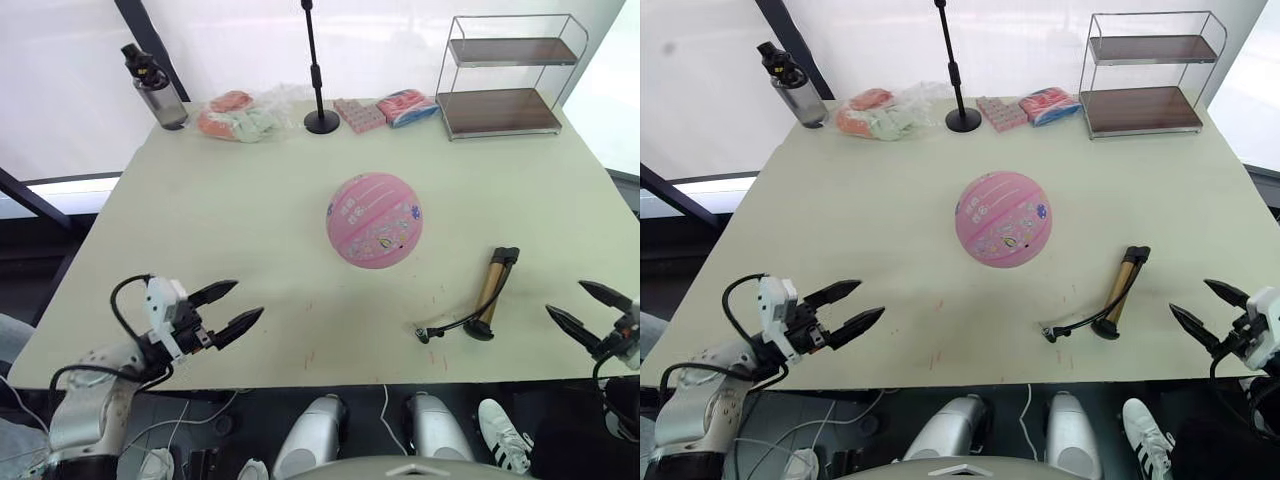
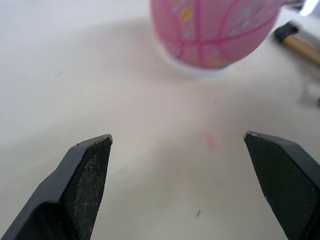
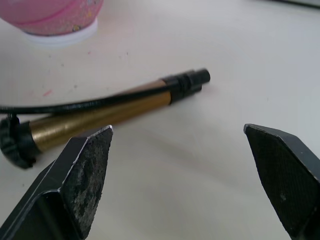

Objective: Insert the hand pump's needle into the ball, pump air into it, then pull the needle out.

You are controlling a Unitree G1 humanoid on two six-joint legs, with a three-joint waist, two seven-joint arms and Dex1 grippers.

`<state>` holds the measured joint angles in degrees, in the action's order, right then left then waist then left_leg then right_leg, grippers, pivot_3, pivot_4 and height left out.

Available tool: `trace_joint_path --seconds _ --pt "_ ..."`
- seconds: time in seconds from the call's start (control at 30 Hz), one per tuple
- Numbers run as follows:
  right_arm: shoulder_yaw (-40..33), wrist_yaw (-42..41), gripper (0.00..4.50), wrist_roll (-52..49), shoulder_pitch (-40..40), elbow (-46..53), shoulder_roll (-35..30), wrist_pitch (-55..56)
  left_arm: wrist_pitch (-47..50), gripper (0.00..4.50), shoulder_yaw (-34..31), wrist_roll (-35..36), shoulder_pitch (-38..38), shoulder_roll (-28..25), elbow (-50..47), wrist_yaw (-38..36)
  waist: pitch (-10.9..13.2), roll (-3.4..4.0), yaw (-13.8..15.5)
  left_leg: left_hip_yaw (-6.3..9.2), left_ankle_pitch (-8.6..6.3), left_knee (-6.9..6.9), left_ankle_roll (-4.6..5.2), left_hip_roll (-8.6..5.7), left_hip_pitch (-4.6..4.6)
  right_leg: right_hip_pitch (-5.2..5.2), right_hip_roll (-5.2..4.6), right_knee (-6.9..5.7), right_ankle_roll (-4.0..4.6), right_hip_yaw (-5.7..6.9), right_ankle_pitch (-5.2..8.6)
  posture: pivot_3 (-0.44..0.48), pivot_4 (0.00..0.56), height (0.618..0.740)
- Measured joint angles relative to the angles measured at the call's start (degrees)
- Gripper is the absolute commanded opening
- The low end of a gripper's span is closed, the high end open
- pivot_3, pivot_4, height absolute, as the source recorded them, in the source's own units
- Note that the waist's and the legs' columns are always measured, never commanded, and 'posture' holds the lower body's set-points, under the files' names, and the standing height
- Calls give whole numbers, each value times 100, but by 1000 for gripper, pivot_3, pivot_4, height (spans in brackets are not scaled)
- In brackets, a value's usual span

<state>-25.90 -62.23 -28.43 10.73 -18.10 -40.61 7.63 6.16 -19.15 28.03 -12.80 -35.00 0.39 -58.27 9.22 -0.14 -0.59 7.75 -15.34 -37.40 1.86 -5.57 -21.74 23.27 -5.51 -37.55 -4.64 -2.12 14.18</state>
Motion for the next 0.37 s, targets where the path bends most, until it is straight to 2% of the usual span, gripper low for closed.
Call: trace_joint_path --seconds 0.17,0.37 --pt "-6 -390 4393 -56 71 -146 -63 20 -366 4500 -54 -237 -259 46 169 171 -1 1 2 -4 0 -1 0 3 1 0 -2 -3 0 -6 0 0 150 740" --pt "-37 -455 4393 -129 133 96 -81 -62 -555 4500 -55 -371 -341 58 271 248 -1 0 4 -6 0 -1 0 9 2 1 -6 -3 0 -8 0 0 150 740"
